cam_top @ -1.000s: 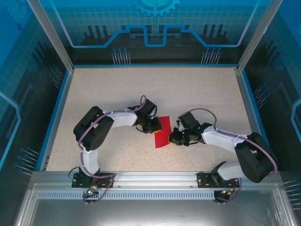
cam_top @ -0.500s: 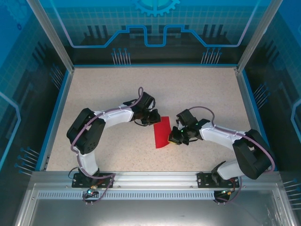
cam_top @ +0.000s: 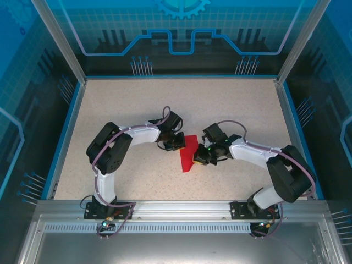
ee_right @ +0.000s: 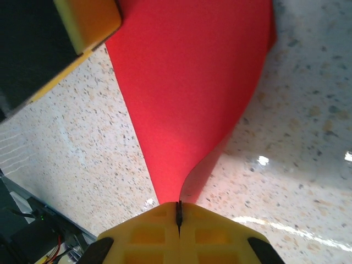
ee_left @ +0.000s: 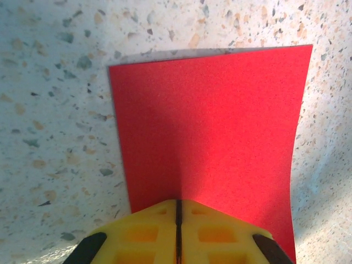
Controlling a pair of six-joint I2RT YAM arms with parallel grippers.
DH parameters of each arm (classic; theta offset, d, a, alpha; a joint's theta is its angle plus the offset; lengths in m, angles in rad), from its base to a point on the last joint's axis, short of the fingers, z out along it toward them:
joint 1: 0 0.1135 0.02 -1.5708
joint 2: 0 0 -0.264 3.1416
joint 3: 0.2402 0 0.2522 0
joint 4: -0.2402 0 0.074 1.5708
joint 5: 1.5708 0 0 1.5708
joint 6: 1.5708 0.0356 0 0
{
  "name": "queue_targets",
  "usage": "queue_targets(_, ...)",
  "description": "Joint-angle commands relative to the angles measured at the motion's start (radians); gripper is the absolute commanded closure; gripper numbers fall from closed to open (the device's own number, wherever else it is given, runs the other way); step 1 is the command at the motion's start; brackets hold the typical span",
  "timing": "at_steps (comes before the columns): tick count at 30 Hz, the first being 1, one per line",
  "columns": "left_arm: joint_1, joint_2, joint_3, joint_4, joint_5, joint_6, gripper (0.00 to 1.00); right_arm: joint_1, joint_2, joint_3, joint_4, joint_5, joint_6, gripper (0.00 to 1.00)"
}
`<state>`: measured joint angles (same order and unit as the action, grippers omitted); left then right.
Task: Fold a paper plane with a square sheet of paper (pick it up from the middle)
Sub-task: Third fold the triangle at the center of the table.
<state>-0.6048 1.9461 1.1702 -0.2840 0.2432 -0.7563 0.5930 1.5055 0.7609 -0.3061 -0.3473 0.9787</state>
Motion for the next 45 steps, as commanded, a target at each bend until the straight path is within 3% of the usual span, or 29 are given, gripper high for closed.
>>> queue_targets(1, -0.001, 0.036, 0.002, -0.038, -0.007, 0.015, 0.91, 0.02, 0.039, 0.031, 0.058, -0.028, -0.016, 0.98)
queue_targets(14, 0.0, 0.041, -0.005, -0.048, -0.008, 0.017, 0.91, 0.039, 0.166, 0.081, 0.188, -0.027, -0.016, 0.99)
queue_targets(28, -0.001, 0.04, -0.013, -0.046, -0.006, 0.009, 0.91, 0.041, 0.202, 0.045, 0.253, 0.018, 0.028, 0.99)
queue_targets(45, -0.005, 0.036, -0.027, -0.037, -0.001, 0.006, 0.92, 0.042, 0.214, 0.045, 0.213, 0.024, 0.004, 0.99)
